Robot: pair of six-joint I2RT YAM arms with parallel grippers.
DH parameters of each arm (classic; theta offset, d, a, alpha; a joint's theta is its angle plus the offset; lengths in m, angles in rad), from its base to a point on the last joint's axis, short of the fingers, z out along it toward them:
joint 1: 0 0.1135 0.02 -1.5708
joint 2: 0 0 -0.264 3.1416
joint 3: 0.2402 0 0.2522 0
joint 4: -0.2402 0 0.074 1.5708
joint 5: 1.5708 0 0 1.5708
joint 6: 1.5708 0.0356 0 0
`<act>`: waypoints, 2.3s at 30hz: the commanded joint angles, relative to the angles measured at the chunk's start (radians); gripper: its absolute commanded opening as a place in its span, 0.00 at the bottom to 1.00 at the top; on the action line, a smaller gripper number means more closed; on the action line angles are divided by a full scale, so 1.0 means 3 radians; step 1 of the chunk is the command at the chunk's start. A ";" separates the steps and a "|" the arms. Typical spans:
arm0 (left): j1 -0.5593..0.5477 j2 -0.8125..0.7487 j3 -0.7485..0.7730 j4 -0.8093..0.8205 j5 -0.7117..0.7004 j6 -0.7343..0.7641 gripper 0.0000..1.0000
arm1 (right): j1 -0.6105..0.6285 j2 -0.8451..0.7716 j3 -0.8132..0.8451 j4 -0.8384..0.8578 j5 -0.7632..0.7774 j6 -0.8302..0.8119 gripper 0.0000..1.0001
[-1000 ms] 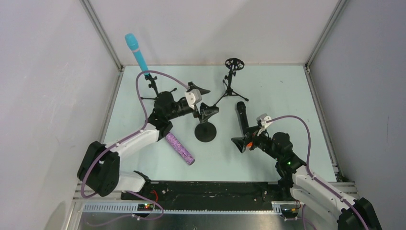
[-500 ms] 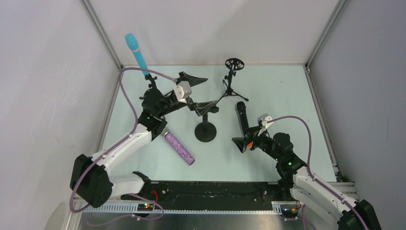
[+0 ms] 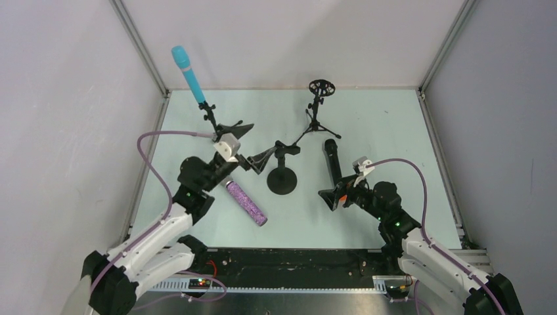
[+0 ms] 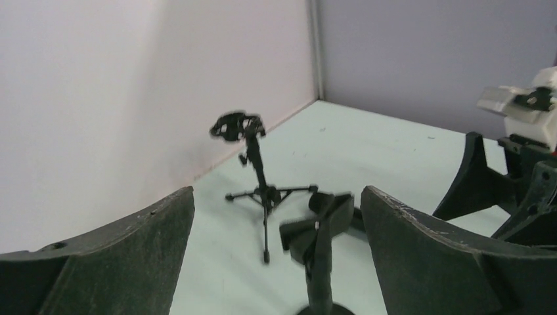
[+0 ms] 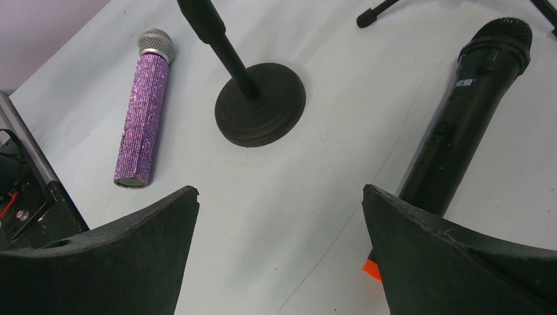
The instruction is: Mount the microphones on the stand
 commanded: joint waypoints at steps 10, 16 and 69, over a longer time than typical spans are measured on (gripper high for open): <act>-0.0007 -0.1098 -0.1384 -0.0134 -0.1590 -0.1130 1.00 | 0.0029 -0.0023 0.0147 -0.0199 -0.0025 0.0235 0.99; -0.0006 -0.1095 -0.1502 -0.0565 -0.1842 -0.1613 1.00 | 0.0027 -0.0066 0.0186 -0.0363 0.0205 0.0391 0.99; -0.0008 -0.0568 -0.0391 -0.2421 -0.2537 -0.1319 1.00 | -0.0581 0.3669 0.3491 -0.3026 0.0795 0.0029 0.98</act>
